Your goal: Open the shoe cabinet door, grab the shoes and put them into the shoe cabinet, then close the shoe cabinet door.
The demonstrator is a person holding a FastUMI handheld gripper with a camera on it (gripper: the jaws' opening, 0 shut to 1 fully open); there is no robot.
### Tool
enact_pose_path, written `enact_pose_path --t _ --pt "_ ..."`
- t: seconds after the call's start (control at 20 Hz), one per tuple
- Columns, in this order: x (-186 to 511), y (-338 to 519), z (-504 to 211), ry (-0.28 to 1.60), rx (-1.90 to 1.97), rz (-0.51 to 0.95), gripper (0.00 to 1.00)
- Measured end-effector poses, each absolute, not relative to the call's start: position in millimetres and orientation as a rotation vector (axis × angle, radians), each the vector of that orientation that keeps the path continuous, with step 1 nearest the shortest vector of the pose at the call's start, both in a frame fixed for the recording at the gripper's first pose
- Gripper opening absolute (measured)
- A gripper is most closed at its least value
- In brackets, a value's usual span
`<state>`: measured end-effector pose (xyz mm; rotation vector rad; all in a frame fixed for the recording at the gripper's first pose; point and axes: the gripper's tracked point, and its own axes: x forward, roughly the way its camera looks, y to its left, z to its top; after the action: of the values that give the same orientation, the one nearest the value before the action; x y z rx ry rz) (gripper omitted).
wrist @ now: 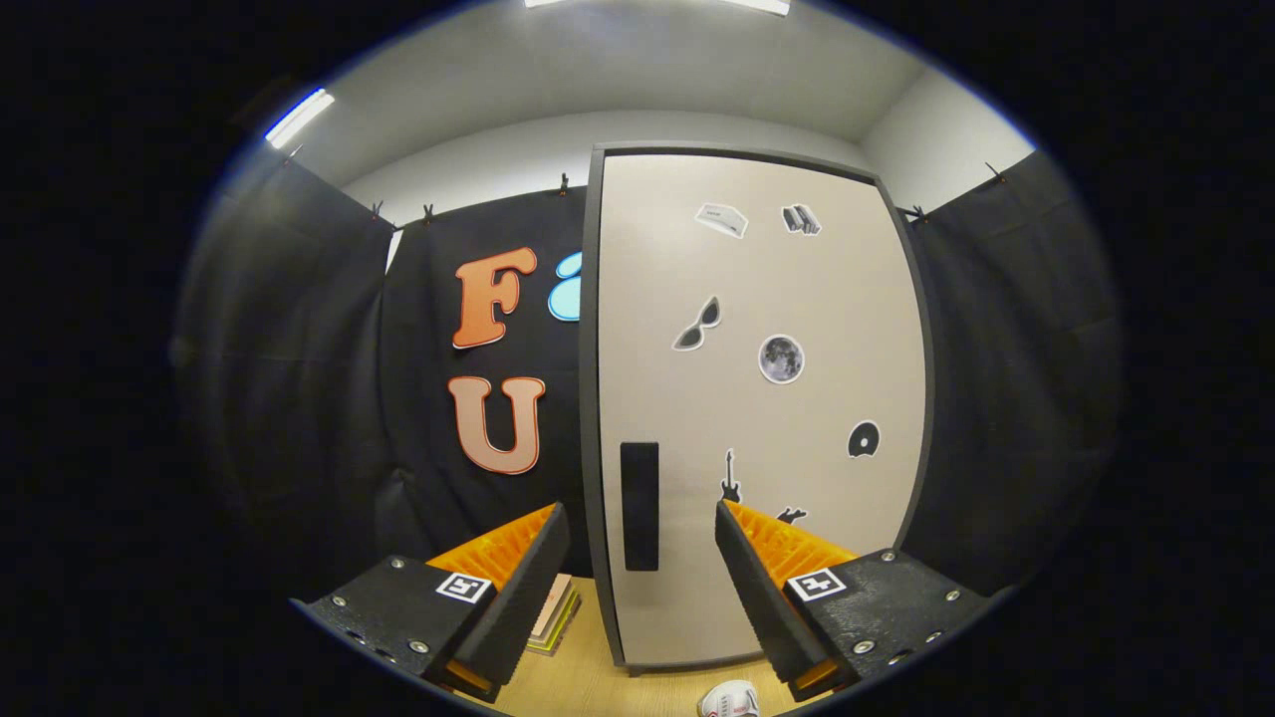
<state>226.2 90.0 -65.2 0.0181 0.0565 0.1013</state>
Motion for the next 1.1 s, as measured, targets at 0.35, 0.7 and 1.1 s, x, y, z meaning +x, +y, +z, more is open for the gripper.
enact_pose_path --t 0.35,0.7,1.1 --pt "285 98 -94 0.078 0.004 0.101 0.91" --pt "327 98 -117 0.114 0.026 0.094 0.82" --pt "328 106 -131 0.158 0.042 0.085 0.45"
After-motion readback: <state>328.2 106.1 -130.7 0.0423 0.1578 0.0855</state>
